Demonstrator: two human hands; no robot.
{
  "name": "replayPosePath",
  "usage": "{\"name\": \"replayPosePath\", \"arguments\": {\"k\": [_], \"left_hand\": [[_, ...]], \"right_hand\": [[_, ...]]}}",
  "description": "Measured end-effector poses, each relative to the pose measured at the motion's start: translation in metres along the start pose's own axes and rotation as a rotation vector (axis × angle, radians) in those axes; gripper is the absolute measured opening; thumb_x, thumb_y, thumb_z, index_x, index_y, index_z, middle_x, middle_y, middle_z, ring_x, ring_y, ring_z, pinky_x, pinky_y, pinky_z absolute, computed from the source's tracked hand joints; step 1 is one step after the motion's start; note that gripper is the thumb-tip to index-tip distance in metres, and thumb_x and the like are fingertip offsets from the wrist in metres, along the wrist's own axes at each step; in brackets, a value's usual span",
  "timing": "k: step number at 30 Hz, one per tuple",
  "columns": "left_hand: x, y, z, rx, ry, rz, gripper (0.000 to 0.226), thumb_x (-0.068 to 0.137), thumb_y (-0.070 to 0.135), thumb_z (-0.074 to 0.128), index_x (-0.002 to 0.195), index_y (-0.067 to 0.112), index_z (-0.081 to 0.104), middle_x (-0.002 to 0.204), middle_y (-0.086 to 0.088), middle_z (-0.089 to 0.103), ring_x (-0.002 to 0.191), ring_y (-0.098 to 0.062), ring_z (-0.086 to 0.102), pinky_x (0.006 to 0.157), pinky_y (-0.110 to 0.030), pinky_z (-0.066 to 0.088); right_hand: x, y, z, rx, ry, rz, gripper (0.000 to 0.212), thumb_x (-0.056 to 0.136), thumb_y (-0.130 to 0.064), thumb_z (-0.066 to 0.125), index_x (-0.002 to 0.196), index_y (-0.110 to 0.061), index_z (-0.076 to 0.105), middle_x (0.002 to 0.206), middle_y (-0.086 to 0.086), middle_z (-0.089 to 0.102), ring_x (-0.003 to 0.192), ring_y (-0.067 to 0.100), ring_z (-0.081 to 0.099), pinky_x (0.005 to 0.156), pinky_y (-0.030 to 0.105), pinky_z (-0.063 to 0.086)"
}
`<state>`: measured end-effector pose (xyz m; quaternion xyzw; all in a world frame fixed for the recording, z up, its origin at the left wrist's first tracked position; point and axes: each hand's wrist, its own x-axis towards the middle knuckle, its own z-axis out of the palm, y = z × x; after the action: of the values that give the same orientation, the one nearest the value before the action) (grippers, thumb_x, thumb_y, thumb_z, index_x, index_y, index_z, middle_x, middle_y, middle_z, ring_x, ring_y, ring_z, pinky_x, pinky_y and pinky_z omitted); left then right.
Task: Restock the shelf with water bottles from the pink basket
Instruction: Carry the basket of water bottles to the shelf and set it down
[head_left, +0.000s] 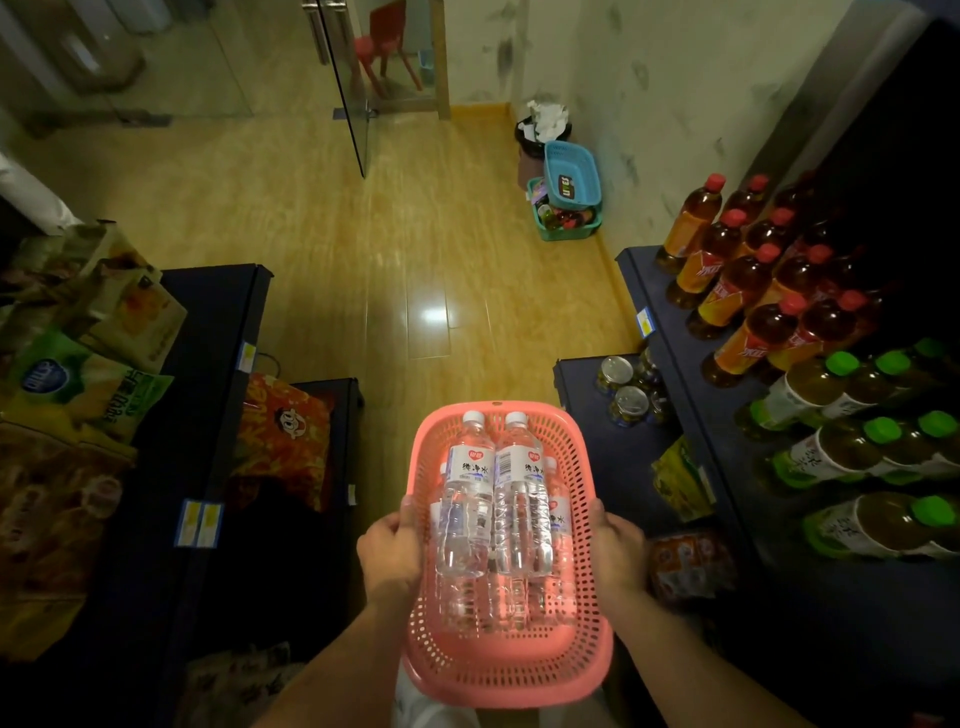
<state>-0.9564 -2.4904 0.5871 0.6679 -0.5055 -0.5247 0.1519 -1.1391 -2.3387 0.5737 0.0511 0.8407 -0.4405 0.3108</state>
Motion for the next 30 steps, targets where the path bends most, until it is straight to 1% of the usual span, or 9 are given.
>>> {"name": "replayPosePath", "arguments": {"k": [7, 10, 14, 16, 19, 22, 24, 26, 30], "left_hand": [[0.047, -0.033, 0.027, 0.009, 0.014, -0.054, 0.049, 0.103, 0.05, 0.052, 0.091, 0.009, 0.077, 0.085, -0.008, 0.074, 0.08, -0.022, 0.072, 0.071, -0.034, 0.058], [0.074, -0.056, 0.044, 0.012, 0.009, -0.088, 0.053, 0.102, 0.053, 0.052, 0.088, 0.009, 0.077, 0.083, -0.009, 0.075, 0.081, -0.026, 0.073, 0.077, -0.042, 0.062], [0.108, -0.088, 0.069, 0.002, 0.046, -0.115, 0.049, 0.104, 0.046, 0.052, 0.082, 0.009, 0.074, 0.079, -0.008, 0.072, 0.076, -0.021, 0.069, 0.064, -0.031, 0.052], [0.128, -0.109, 0.083, 0.001, 0.055, -0.149, 0.047, 0.103, 0.049, 0.052, 0.082, 0.013, 0.074, 0.082, -0.008, 0.073, 0.08, -0.024, 0.07, 0.075, -0.038, 0.059], [0.161, -0.14, 0.105, -0.02, 0.079, -0.194, 0.04, 0.101, 0.05, 0.056, 0.085, 0.017, 0.072, 0.088, -0.009, 0.074, 0.087, -0.03, 0.071, 0.087, -0.05, 0.06], [0.198, -0.173, 0.129, -0.044, 0.087, -0.211, 0.041, 0.103, 0.046, 0.055, 0.087, 0.013, 0.073, 0.086, -0.01, 0.074, 0.083, -0.03, 0.07, 0.075, -0.039, 0.058], [0.224, -0.196, 0.146, -0.069, 0.078, -0.234, 0.044, 0.102, 0.045, 0.056, 0.085, 0.009, 0.075, 0.085, -0.013, 0.075, 0.081, -0.029, 0.07, 0.071, -0.035, 0.054], [0.251, -0.219, 0.163, -0.084, 0.073, -0.279, 0.04, 0.1, 0.043, 0.061, 0.085, 0.009, 0.076, 0.087, -0.014, 0.075, 0.084, -0.03, 0.071, 0.079, -0.04, 0.057], [0.295, -0.261, 0.196, -0.082, 0.069, -0.28, 0.039, 0.101, 0.043, 0.059, 0.084, 0.011, 0.075, 0.088, -0.014, 0.076, 0.087, -0.035, 0.072, 0.088, -0.054, 0.059]], "right_hand": [[0.046, 0.026, 0.034, -0.064, 0.013, 0.026, 0.043, 0.101, -0.043, 0.052, 0.082, -0.013, 0.075, 0.075, 0.007, 0.074, 0.068, 0.028, 0.073, 0.067, 0.042, 0.062], [0.073, 0.045, 0.054, -0.056, 0.001, 0.044, 0.042, 0.102, -0.04, 0.052, 0.077, -0.014, 0.074, 0.075, 0.008, 0.073, 0.062, 0.025, 0.07, 0.057, 0.032, 0.054], [0.108, 0.071, 0.081, -0.012, -0.018, 0.06, 0.039, 0.102, -0.033, 0.054, 0.073, -0.015, 0.071, 0.062, 0.005, 0.068, 0.056, 0.024, 0.066, 0.052, 0.028, 0.048], [0.128, 0.088, 0.098, -0.005, -0.027, 0.063, 0.036, 0.102, -0.032, 0.055, 0.072, -0.017, 0.068, 0.062, -0.001, 0.063, 0.059, 0.025, 0.067, 0.053, 0.03, 0.05], [0.163, 0.116, 0.124, -0.005, -0.069, 0.055, 0.038, 0.102, -0.035, 0.053, 0.079, -0.011, 0.071, 0.062, 0.005, 0.065, 0.056, 0.022, 0.064, 0.049, 0.026, 0.047], [0.201, 0.147, 0.15, 0.001, -0.085, 0.067, 0.039, 0.101, -0.035, 0.053, 0.081, -0.007, 0.071, 0.063, 0.007, 0.066, 0.052, 0.019, 0.06, 0.043, 0.021, 0.044], [0.226, 0.167, 0.169, 0.025, -0.091, 0.068, 0.037, 0.101, -0.035, 0.053, 0.083, -0.008, 0.072, 0.068, 0.011, 0.069, 0.057, 0.022, 0.063, 0.049, 0.024, 0.047], [0.251, 0.185, 0.185, 0.041, -0.085, 0.063, 0.034, 0.101, -0.033, 0.055, 0.084, -0.01, 0.073, 0.068, 0.01, 0.07, 0.058, 0.023, 0.064, 0.051, 0.024, 0.047], [0.296, 0.222, 0.213, 0.041, -0.092, 0.058, 0.033, 0.1, -0.031, 0.055, 0.084, -0.008, 0.072, 0.064, 0.008, 0.068, 0.053, 0.02, 0.062, 0.039, 0.02, 0.045]]}}
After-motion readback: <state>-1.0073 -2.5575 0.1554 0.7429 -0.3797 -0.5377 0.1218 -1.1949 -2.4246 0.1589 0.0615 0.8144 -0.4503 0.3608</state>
